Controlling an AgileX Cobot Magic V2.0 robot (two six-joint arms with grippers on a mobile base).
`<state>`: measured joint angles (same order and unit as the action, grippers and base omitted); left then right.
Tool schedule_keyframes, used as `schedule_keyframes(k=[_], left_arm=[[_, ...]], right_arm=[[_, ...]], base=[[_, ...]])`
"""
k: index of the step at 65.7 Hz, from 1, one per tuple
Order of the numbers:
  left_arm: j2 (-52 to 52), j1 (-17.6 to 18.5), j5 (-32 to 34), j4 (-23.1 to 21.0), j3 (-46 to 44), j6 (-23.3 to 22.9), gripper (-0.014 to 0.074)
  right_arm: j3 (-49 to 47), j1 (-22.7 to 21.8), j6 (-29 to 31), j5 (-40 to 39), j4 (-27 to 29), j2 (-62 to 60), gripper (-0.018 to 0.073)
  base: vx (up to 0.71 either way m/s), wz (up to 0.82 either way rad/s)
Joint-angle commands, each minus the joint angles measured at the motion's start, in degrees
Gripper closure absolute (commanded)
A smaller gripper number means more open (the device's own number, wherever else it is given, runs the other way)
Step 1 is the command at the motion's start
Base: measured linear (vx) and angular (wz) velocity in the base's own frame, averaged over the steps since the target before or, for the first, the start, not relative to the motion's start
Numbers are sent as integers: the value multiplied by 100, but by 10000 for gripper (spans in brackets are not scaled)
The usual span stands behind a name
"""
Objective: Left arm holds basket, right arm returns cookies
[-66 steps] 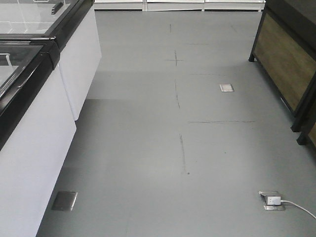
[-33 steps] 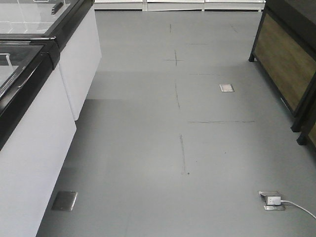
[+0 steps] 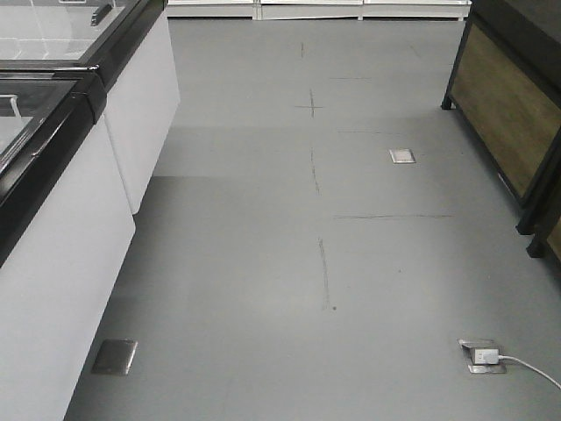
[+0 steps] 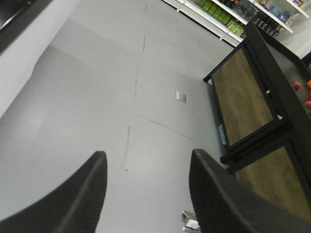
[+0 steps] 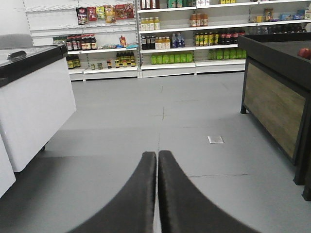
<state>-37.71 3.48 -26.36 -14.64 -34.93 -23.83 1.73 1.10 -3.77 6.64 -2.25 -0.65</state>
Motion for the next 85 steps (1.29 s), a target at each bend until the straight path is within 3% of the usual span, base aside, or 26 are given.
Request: schedule_keyframes(k=[1,15,26,36,45,54,62,68,75,85], left_arm=[[-545,-19,339,-91,-406,-668,234],[-1328,-159,398,-122,-978,-1657,234],[-1507,-896,-136,-582,-1544,-1809,234],[-1536,-1896,-964,-1058,-2091,-1102,252],[-1663,-3086,-1985,-1571,-2523,-534,286],[-1808,-4264,-2934,-1758,-2989,-112,297],[-1996,-4973,-3543,-1794,-3332,201,297],[-2125,-5241,-3731,-1960,-3571,507,297],[-2254,-5272,-3633,-2249,-3925,1509,297],[-2649,-5285,-3873,-2234,-4395,1391,295]], right_arm=[[-8,-18,5,-448,-39,-57,568],[-8,-18,5,-448,-39,-57,568],[-8,-18,5,-448,-39,-57,568],[-8,-18,5,-448,-39,-57,568],[-8,-18,5,-448,-39,-63,568],[-8,-18,5,-448,-39,-63,568],[-8,-18,5,-448,-39,-63,568],[-8,-18,5,-448,-39,-63,568],[-8,-18,5,-448,-39,-63,568],[-8,-18,5,-448,-39,-63,568]], base=[[0,0],[0,0],[0,0],[0,0],[0,0],[0,0],[0,0],[0,0],[0,0],[0,0]])
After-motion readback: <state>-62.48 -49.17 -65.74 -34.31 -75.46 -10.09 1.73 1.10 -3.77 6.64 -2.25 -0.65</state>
